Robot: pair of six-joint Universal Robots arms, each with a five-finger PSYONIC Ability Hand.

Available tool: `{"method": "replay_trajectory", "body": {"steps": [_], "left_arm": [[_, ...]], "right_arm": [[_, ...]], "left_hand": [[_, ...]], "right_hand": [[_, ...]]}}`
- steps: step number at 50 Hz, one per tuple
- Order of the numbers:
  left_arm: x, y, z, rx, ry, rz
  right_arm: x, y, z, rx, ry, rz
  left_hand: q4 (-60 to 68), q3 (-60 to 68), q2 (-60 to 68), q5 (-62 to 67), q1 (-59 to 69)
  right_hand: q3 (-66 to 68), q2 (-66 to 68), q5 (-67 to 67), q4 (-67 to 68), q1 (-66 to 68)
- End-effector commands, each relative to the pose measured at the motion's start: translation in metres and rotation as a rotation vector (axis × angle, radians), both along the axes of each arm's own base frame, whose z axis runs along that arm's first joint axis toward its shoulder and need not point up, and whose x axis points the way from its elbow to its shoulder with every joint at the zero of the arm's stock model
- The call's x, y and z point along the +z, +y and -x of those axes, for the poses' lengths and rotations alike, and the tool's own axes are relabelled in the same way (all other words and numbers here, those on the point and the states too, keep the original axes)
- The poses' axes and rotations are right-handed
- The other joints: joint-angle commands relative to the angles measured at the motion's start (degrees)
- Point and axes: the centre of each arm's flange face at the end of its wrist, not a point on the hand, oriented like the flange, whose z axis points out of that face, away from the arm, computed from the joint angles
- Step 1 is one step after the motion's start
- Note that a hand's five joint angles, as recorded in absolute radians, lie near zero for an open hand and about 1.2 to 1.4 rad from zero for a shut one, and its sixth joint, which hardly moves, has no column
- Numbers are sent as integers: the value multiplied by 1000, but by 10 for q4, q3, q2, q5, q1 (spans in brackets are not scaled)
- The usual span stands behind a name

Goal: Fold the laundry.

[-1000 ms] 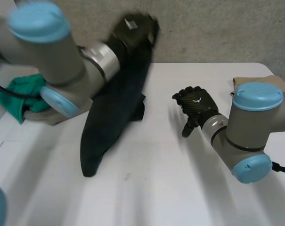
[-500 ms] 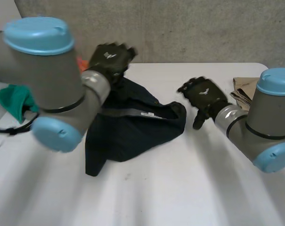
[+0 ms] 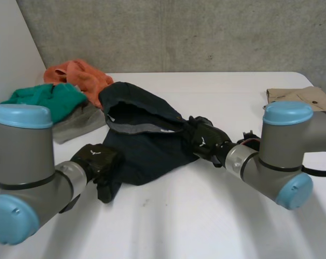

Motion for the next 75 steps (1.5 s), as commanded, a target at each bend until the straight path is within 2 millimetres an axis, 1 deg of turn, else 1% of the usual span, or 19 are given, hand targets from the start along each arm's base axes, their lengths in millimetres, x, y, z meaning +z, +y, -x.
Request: {"method": "replay_trajectory", "body": {"steps": [1,10,13,14,16,21,24,32,39,43,50,54,58,66,70,71,73,74,75], "left_arm": [[-20,-24,16,5,-56,64],[-43,-47,28,6,-218,163],[-44,-49,33,-12,-244,185],[-40,-52,34,-6,-253,207],[-29,-56,33,21,-245,238],[38,-62,30,124,-136,384],[115,-57,24,165,35,552],[249,-39,5,184,273,886],[318,-24,-17,230,373,1016],[337,-20,-21,215,420,1035],[318,-53,-15,206,421,954],[277,-92,-7,204,380,842],[204,-143,2,213,314,688],[96,-200,24,163,265,555],[71,-217,35,137,273,594],[70,-219,37,132,279,612],[71,-223,40,127,288,659],[78,-223,45,121,302,701],[80,-222,48,118,302,718]], "right_arm": [[-14,-22,-15,1,-2,113],[-36,-44,-32,-8,-46,221],[-36,-49,-36,-20,-71,260],[-34,-52,-38,-32,-90,285],[-29,-53,-40,-46,-111,306],[12,-60,-37,-133,-238,347],[75,-62,-31,-209,-462,308],[201,-50,1,-281,-906,145],[264,-31,19,-231,-1068,-10],[290,-26,25,-188,-1147,-89],[285,-38,28,-231,-1188,-202],[260,-50,20,-279,-1168,-255],[215,-63,7,-372,-1120,-324],[132,-85,-17,-516,-1059,-314],[104,-92,-31,-526,-1114,-248],[99,-93,-35,-514,-1133,-229],[90,-96,-42,-489,-1171,-192],[87,-96,-50,-450,-1211,-149],[86,-95,-54,-432,-1221,-131]], "left_hand": [[-6,-9,-8,0,-14],[42,40,40,49,35],[235,233,233,242,228],[466,463,464,472,458],[631,628,629,637,623],[631,629,629,638,624],[631,629,629,638,624],[631,629,629,638,624],[631,629,629,638,624],[631,629,629,638,624],[631,629,629,638,624],[631,629,629,638,624],[631,629,629,638,624],[631,629,629,638,624],[621,619,619,628,614],[490,487,487,496,482],[74,71,71,80,66],[-69,-71,-71,-62,-76],[-69,-71,-71,-62,-76]], "right_hand": [[31,28,25,32,-5],[256,253,250,256,219],[541,538,535,542,505],[678,675,672,678,641],[679,676,673,680,642],[679,676,673,680,642],[679,676,673,680,642],[679,676,673,680,642],[679,676,673,680,642],[679,676,673,680,642],[679,676,673,680,642],[679,676,673,680,642],[679,676,673,680,642],[679,676,673,680,642],[679,676,673,680,642],[679,676,673,680,642],[402,399,395,402,365],[-21,-24,-27,-20,-58],[-21,-24,-27,-20,-58]]}}
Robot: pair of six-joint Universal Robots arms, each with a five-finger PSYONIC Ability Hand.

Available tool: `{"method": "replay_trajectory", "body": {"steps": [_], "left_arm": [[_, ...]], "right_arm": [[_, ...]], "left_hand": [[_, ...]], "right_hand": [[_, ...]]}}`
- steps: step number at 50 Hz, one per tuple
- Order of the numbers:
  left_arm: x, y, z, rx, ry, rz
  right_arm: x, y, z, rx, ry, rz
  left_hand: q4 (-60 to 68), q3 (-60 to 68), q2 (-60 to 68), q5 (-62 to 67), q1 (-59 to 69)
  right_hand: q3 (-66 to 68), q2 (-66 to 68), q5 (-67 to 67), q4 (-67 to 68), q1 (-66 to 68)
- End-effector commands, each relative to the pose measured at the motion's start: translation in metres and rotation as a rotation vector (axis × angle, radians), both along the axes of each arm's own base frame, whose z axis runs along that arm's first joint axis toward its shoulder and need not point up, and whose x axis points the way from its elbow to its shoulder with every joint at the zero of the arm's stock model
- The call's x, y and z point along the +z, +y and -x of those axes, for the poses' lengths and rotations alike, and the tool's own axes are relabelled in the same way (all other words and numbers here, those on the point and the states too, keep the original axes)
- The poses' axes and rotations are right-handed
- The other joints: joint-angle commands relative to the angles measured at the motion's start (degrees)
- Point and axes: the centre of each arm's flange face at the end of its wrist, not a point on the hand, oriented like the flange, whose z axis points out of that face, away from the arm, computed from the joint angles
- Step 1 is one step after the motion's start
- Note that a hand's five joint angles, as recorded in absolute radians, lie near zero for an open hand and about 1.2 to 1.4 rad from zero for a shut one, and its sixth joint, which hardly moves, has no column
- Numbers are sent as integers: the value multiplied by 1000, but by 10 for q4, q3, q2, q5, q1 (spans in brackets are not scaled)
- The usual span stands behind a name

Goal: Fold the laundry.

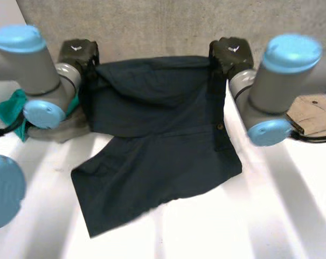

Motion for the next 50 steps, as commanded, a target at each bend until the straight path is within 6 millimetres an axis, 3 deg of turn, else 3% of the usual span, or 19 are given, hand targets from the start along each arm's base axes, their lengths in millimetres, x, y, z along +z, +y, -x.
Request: {"method": "replay_trajectory", "body": {"steps": [1,5,10,17,22,24,26,27,31,35,40,44,50], "left_arm": [[2,-11,22,-21,15,166],[23,-2,24,12,-8,214],[44,16,15,69,-57,216],[53,67,2,68,-108,100],[35,121,-12,13,-178,-92],[19,153,-21,-34,-229,-233],[11,169,-26,-56,-252,-310],[2,185,-31,-82,-275,-387],[-18,219,-42,-134,-321,-568],[-37,242,-50,-188,-343,-691],[-55,252,-53,-209,-347,-734],[-69,253,-55,-193,-358,-724],[-81,241,-55,-135,-374,-651]], "right_arm": [[-30,-4,-33,-28,-94,205],[-27,4,-34,-37,-26,230],[-1,4,-14,-34,4,212],[11,26,21,97,164,-28],[-2,47,52,151,286,-260],[-17,58,69,159,371,-369],[-25,63,76,163,414,-412],[-33,69,82,175,458,-451],[-55,85,93,230,544,-504],[-71,93,99,290,567,-481],[-91,101,101,323,578,-454],[-103,104,101,323,574,-419],[-115,105,97,325,556,-330]], "left_hand": [[-502,-496,-504,-493,-456],[-502,-496,-504,-493,-456],[-502,-496,-504,-493,-456],[-502,-496,-504,-493,-456],[-502,-496,-504,-493,-456],[-502,-496,-504,-493,-456],[-499,-493,-500,-490,-452],[-482,-476,-483,-473,-435],[-334,-328,-336,-325,-288],[-235,-229,-236,-226,-188],[-261,-255,-263,-252,-215],[-380,-374,-382,-372,-334],[-471,-465,-473,-462,-425]], "right_hand": [[-546,-539,-554,-548,-510],[-546,-539,-554,-548,-510],[-546,-539,-554,-548,-510],[-546,-539,-554,-548,-510],[-546,-539,-554,-548,-510],[-546,-539,-554,-548,-510],[-519,-512,-528,-521,-483],[-469,-462,-478,-471,-433],[-293,-285,-301,-295,-257],[-203,-196,-211,-205,-167],[-203,-195,-211,-205,-167],[-206,-199,-215,-208,-170],[-244,-237,-253,-247,-209]]}}
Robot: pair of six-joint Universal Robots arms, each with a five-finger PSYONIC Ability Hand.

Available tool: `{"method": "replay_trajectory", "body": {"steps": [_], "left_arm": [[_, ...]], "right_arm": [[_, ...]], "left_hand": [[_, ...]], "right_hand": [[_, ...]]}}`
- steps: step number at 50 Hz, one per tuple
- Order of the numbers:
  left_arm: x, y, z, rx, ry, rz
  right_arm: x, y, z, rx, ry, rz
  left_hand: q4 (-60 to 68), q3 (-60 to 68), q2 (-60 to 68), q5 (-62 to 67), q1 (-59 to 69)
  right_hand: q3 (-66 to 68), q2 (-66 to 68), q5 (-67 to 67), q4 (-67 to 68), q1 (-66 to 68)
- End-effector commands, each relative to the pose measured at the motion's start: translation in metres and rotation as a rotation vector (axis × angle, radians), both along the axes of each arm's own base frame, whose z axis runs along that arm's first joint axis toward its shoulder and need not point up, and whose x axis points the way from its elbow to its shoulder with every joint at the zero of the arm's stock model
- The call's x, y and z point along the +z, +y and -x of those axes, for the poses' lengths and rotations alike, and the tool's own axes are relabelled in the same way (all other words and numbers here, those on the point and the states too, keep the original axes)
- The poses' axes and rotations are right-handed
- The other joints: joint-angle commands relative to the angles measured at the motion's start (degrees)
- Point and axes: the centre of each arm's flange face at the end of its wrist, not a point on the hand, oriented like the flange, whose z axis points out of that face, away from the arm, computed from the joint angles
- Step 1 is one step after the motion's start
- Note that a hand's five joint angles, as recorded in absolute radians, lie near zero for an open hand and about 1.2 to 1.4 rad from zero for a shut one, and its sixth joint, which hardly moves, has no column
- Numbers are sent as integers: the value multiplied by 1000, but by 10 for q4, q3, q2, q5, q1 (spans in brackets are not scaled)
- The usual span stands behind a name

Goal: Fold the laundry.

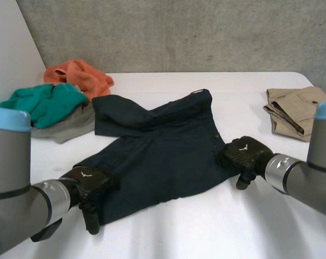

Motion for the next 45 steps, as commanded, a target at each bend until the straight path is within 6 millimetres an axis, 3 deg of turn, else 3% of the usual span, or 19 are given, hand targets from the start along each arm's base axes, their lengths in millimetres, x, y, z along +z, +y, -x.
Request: {"method": "replay_trajectory", "body": {"steps": [1,11,23,26,28,31,32,37,44,45], "left_arm": [[-16,-14,0,36,-24,92],[-37,-24,8,5,-82,115],[-33,-46,15,42,-99,280],[-29,-49,17,41,-98,299],[-24,-51,16,44,-89,299],[-15,-52,17,48,-67,298],[-12,-52,16,53,-61,298],[19,-47,11,82,-21,308],[69,-18,2,33,5,317],[85,-10,0,20,27,335]], "right_arm": [[-15,1,-5,21,-39,90],[-20,2,-16,45,-90,180],[-28,-6,-21,13,-118,224],[-28,-5,-21,12,-116,222],[-27,-4,-21,15,-124,220],[-23,-7,-21,5,-130,227],[-22,-7,-21,3,-130,229],[0,-1,-18,-4,-131,208],[71,12,8,-35,-53,197],[92,14,13,-42,-47,211]], "left_hand": [[-42,-45,-47,-40,-44],[-41,-44,-45,-39,-42],[626,624,622,629,625],[627,624,623,629,626],[627,624,623,629,626],[627,624,623,629,626],[627,624,623,629,626],[627,624,623,629,626],[627,624,623,629,626],[627,624,623,629,626]], "right_hand": [[15,18,14,16,17],[25,28,24,26,27],[97,100,96,99,99],[92,95,91,94,94],[159,162,158,160,161],[418,421,416,419,420],[419,422,417,420,421],[419,422,417,420,421],[419,422,417,420,421],[419,422,417,420,421]]}}
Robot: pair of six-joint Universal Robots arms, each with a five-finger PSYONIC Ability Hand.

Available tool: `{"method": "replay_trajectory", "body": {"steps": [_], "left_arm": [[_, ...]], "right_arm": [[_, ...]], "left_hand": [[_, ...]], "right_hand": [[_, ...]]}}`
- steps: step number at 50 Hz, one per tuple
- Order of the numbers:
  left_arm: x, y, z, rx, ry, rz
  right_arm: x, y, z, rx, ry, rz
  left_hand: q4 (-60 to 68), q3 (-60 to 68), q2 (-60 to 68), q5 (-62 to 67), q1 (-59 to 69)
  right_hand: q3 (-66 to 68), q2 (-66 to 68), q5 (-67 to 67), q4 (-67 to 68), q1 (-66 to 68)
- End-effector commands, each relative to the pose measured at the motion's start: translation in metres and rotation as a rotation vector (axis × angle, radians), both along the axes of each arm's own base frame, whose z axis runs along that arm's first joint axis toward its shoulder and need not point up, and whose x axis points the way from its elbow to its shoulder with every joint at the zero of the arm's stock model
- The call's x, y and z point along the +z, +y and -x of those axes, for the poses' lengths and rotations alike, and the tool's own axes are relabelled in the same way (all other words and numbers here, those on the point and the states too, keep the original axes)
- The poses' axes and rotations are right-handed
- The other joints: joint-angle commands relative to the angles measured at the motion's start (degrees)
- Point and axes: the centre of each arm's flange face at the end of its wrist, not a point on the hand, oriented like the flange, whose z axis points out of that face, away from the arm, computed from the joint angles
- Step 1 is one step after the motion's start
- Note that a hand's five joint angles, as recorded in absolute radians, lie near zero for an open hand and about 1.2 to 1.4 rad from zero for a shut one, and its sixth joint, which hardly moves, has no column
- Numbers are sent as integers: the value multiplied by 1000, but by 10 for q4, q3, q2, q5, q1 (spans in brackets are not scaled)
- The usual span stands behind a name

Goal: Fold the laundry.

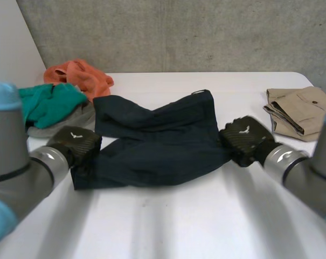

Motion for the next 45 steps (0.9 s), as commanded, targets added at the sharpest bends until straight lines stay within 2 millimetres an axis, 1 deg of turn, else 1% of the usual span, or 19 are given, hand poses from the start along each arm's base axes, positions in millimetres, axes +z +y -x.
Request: {"method": "replay_trajectory", "body": {"steps": [1,2,3,5,6,10,15,16,21,23,26,28,30,31,32,35,36,40,45], "left_arm": [[70,36,-12,-65,55,62],[90,41,-16,-70,86,111],[100,42,-18,-72,102,139],[122,44,-19,-81,142,214],[142,46,-21,-79,184,290],[174,37,-23,-44,288,404],[161,3,-10,-20,293,334],[150,-9,-4,-21,279,295],[116,-42,18,-24,238,208],[112,-55,24,-20,235,216],[121,-86,29,8,258,310],[139,-108,31,30,304,416],[159,-115,30,36,347,506],[172,-117,30,36,371,556],[200,-118,28,33,429,666],[243,-116,23,29,553,840],[249,-114,22,26,581,868],[263,-108,19,19,664,913],[238,-110,18,33,646,821]], "right_arm": [[89,14,28,-50,41,25],[100,13,30,-60,20,50],[124,13,29,-74,-40,108],[144,11,27,-85,-109,149],[162,9,27,-96,-180,187],[190,-2,27,-117,-321,234],[178,-16,10,-104,-378,165],[169,-20,1,-105,-362,148],[135,-45,-10,-180,-287,116],[125,-50,-16,-189,-271,108],[126,-58,-33,-188,-289,163],[140,-69,-43,-197,-349,254],[156,-75,-47,-203,-410,332],[166,-77,-49,-207,-446,374],[185,-81,-51,-212,-525,460],[224,-82,-50,-225,-692,623],[232,-80,-50,-226,-732,655],[261,-72,-47,-213,-841,776],[257,-72,-48,-195,-801,750]], "left_hand": [[117,121,117,121,169],[117,121,117,121,169],[117,121,117,121,169],[117,121,117,121,169],[117,121,117,121,169],[117,121,117,121,169],[117,121,117,121,169],[117,121,117,121,169],[117,121,117,121,169],[117,121,117,121,169],[117,121,117,121,169],[117,121,117,121,169],[117,121,117,121,169],[117,121,117,121,169],[117,121,117,121,169],[117,121,117,121,169],[117,121,117,121,169],[117,121,117,121,169],[117,121,117,121,169]], "right_hand": [[130,133,140,116,180],[130,133,140,116,180],[130,133,140,116,180],[130,133,140,116,180],[130,133,140,116,180],[130,133,140,116,180],[130,133,140,116,180],[130,133,140,116,180],[130,133,140,116,180],[130,133,140,116,180],[130,133,140,116,180],[130,133,140,116,180],[130,133,140,116,180],[130,133,140,116,180],[130,133,140,116,180],[130,133,140,116,180],[130,133,140,116,180],[130,133,140,116,180],[130,133,140,116,180]]}}
